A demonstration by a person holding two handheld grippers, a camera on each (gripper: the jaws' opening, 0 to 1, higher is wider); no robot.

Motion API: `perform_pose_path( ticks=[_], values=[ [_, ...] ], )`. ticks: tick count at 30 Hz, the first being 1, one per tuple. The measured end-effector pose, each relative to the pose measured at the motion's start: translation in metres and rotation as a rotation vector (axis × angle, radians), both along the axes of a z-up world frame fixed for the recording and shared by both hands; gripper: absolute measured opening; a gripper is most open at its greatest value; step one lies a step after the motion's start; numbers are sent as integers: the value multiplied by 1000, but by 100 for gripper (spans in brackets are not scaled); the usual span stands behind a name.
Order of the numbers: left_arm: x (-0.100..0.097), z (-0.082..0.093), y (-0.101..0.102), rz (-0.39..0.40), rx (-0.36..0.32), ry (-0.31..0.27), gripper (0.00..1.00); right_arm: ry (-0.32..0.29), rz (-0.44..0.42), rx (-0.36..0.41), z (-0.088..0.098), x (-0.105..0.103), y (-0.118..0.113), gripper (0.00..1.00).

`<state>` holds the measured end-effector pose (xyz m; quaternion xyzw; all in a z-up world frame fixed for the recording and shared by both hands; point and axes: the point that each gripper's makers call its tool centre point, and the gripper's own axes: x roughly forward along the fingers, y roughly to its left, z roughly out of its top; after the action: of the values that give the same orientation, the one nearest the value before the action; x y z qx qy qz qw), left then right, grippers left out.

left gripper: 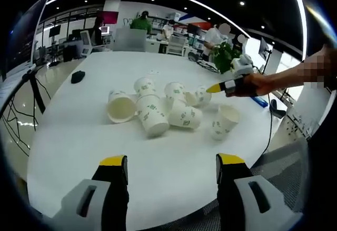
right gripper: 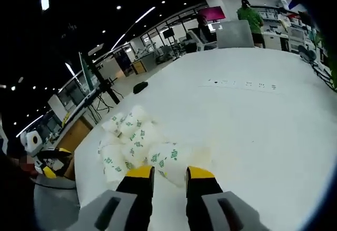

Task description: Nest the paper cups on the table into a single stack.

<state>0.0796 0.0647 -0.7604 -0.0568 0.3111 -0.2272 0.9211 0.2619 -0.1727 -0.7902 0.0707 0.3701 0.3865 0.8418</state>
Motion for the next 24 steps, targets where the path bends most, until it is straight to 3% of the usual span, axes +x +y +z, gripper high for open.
perform_pose_path(
  ticks=[10,24],
  values=[
    [0,0,0,-4,-2,-3,65,4,18,26,-1,-16,8,0],
    [0,3,-1,-8,-6,-15,64,-43,15,31,15,-25,7,0]
  ],
)
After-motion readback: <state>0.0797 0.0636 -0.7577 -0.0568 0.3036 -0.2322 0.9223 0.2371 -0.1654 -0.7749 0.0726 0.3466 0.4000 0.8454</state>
